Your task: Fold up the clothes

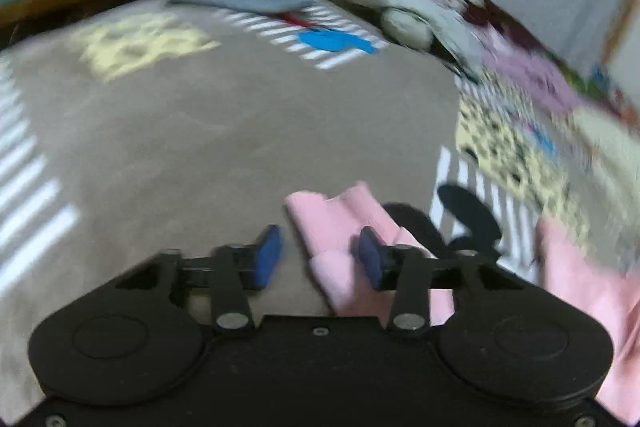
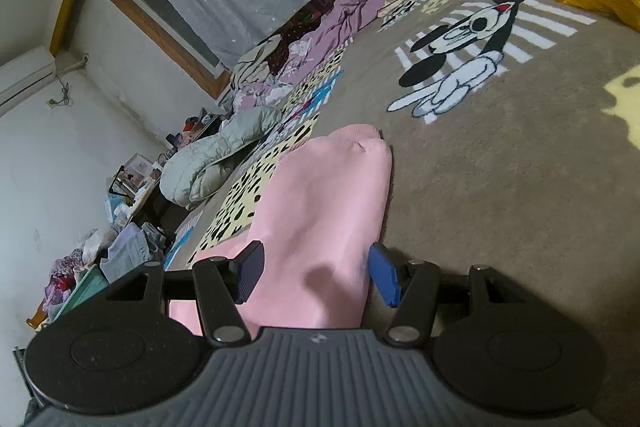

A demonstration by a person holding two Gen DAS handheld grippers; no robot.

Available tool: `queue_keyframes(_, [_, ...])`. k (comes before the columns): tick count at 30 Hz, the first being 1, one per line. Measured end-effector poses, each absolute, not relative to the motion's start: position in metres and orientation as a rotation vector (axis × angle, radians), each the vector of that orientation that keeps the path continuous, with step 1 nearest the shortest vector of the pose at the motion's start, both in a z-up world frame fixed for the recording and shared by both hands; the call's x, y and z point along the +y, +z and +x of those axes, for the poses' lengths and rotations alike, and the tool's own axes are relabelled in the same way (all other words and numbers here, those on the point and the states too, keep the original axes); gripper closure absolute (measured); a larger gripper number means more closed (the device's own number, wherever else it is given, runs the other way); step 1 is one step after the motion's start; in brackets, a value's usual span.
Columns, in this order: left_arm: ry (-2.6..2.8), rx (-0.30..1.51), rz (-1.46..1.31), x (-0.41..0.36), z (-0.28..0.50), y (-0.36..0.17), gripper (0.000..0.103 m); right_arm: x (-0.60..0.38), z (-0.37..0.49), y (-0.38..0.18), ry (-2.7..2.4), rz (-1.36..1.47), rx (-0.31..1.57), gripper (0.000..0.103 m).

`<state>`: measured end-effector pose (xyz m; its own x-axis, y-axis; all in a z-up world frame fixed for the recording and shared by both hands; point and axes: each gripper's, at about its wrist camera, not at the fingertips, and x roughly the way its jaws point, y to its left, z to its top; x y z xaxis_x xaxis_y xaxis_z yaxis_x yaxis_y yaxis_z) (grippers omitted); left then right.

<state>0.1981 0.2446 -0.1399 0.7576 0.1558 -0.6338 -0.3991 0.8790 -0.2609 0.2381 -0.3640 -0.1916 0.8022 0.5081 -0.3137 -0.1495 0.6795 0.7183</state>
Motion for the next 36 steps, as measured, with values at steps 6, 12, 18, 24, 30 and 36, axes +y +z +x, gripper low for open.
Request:
queue_keyframes(6, [0.471,0.536,-0.436,0.231,0.194,-0.117,0.088,-0.368,0.236,-0.185,0.381,0.746,0.493,0.043])
queue_keyframes(12, [0.331,0.457,-0.451,0.175,0.195,-0.100,0.064,-0.365,0.247,-0.181,0.359,0.701,0.498,0.043])
queue_keyframes(18, [0.221,0.478,-0.379,0.132,0.207,-0.112,0.064,-0.365,0.269,-0.189,0.287,0.691,0.573,0.044])
queue_keyframes(24, [0.200,0.483,-0.353,0.120,0.214,-0.118,0.064,-0.358,0.279,-0.194,0.314,0.658,0.629,0.096])
queue_keyframes(30, [0.190,0.469,-0.357,0.118,0.212,-0.114,0.064,-0.363,0.262,-0.175,0.288,0.635,0.522,0.098])
queue_keyframes(36, [0.173,0.464,-0.380,0.118,0.211,-0.112,0.064,-0.392,0.217,-0.137,0.188,0.559,0.409,0.098])
